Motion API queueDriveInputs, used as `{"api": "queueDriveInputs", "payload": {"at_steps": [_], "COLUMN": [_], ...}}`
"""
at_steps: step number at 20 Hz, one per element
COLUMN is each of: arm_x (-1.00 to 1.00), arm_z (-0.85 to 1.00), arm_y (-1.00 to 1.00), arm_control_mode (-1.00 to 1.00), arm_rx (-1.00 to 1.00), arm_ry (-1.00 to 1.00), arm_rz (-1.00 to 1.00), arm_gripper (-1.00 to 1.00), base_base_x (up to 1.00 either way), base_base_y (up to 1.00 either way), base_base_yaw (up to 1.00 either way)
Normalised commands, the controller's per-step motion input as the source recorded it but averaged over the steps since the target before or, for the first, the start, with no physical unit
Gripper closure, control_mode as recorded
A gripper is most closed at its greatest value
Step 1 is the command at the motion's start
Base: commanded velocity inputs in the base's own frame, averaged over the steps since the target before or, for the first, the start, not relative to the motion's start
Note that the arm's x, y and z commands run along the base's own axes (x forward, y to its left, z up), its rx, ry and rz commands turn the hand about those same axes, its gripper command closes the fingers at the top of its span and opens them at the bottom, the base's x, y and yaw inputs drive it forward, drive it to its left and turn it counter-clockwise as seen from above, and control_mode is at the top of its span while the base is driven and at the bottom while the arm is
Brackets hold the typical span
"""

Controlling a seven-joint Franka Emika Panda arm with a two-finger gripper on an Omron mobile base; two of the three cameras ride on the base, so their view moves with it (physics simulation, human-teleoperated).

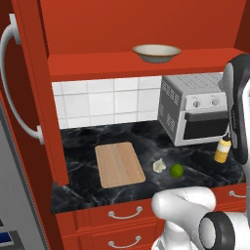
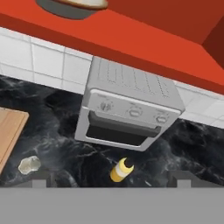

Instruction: Open the cabinet. Place the bowl and condiment on the counter. Then place the lime and garlic on the cutting board.

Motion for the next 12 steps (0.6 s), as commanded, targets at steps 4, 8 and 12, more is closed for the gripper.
{"api": "queueDriveInputs", "payload": {"at_steps": [4, 8, 12], "arm_x": [0.12, 0.22, 0.24], "arm_z": [0.31, 0.18, 0.08], "arm_y": [0.04, 0.16, 0.06], "arm_control_mode": [-1.00, -1.00, -1.00], "arm_rx": [0.07, 0.05, 0.09], "arm_ry": [-0.04, -0.11, -0.12], "arm_rz": [-0.11, -0.12, -0.10], "arm_gripper": [-1.00, -1.00, -1.00], "base_base_x": [0.00, 0.00, 0.00], "base_base_y": [0.00, 0.00, 0.00], "base_base_yaw": [0.00, 0.00, 0.00]}}
